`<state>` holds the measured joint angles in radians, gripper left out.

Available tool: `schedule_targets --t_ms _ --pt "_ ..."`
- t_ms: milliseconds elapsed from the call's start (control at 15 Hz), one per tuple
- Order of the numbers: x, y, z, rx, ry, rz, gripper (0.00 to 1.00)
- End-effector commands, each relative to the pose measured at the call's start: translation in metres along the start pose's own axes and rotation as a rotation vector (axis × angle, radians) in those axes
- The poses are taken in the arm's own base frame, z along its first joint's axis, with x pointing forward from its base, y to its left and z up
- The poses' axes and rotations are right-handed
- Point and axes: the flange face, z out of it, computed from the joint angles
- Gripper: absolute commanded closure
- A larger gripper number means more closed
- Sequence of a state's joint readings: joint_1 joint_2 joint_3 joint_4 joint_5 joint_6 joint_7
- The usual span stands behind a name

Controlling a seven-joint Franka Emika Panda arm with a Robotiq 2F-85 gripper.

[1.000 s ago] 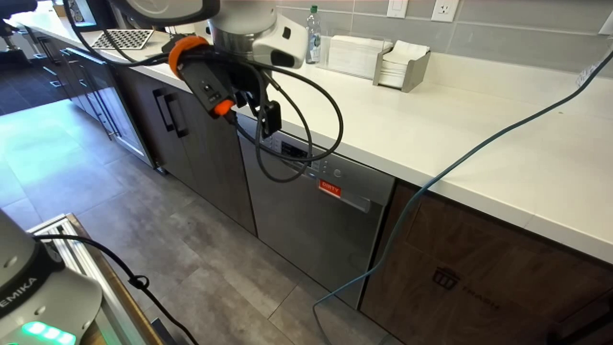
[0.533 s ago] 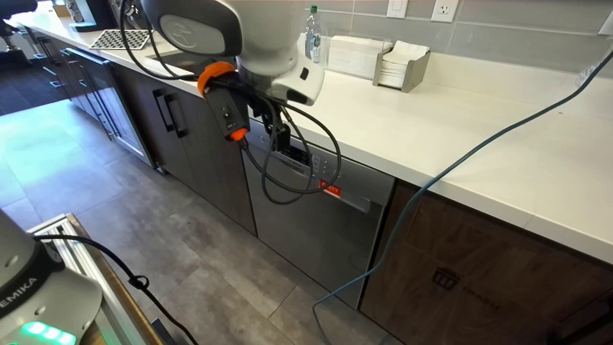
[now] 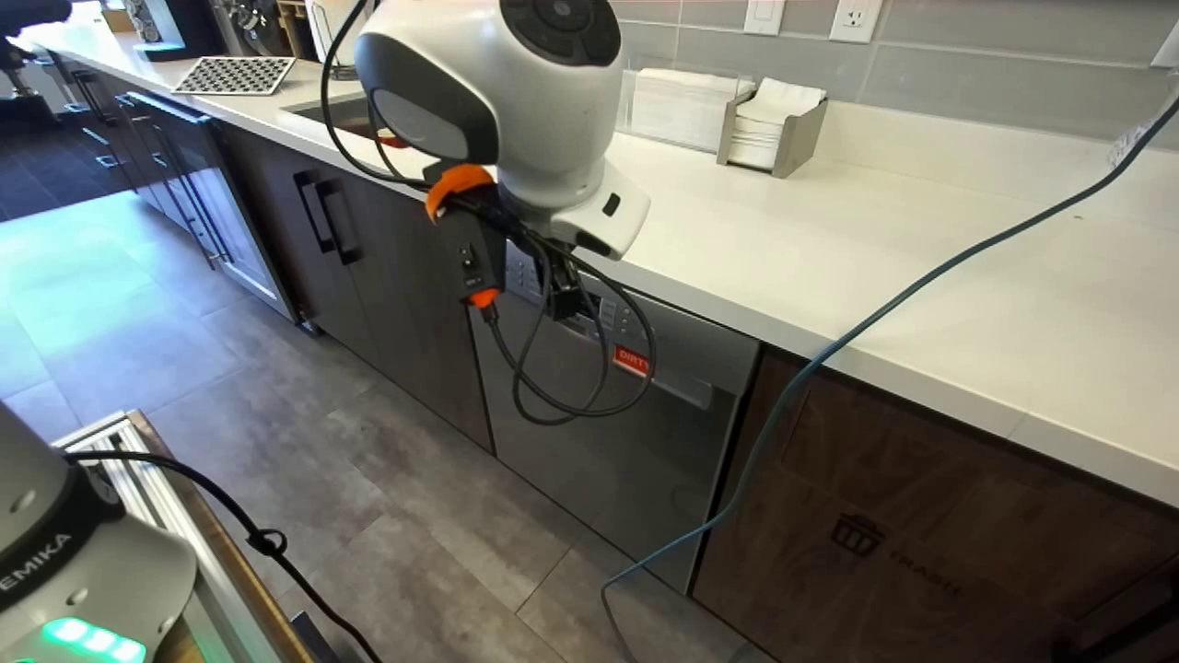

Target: Press a button on the dishwasher

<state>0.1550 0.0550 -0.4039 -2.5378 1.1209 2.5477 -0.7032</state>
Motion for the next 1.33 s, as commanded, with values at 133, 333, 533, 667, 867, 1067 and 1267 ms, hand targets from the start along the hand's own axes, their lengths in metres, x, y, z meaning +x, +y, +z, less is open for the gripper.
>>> schedule_targets --t_ms 133,333,533,667,867,1067,1267 --pt "0.012 0.017 0.033 0.005 0.055 0.064 0.22" --pt "0.015 0.026 0.046 0.01 0.09 0.11 0.4" --pt "0.018 0.035 0.059 0.015 0.119 0.159 0.61" --pt "0.02 0.041 0.065 0.024 0.14 0.189 0.75" --pt "0.024 0.049 0.075 0.033 0.168 0.23 0.95" --pt "0.03 0.055 0.08 0.036 0.2 0.262 1.0" --pt "0.037 0.061 0.086 0.04 0.227 0.292 1.0"
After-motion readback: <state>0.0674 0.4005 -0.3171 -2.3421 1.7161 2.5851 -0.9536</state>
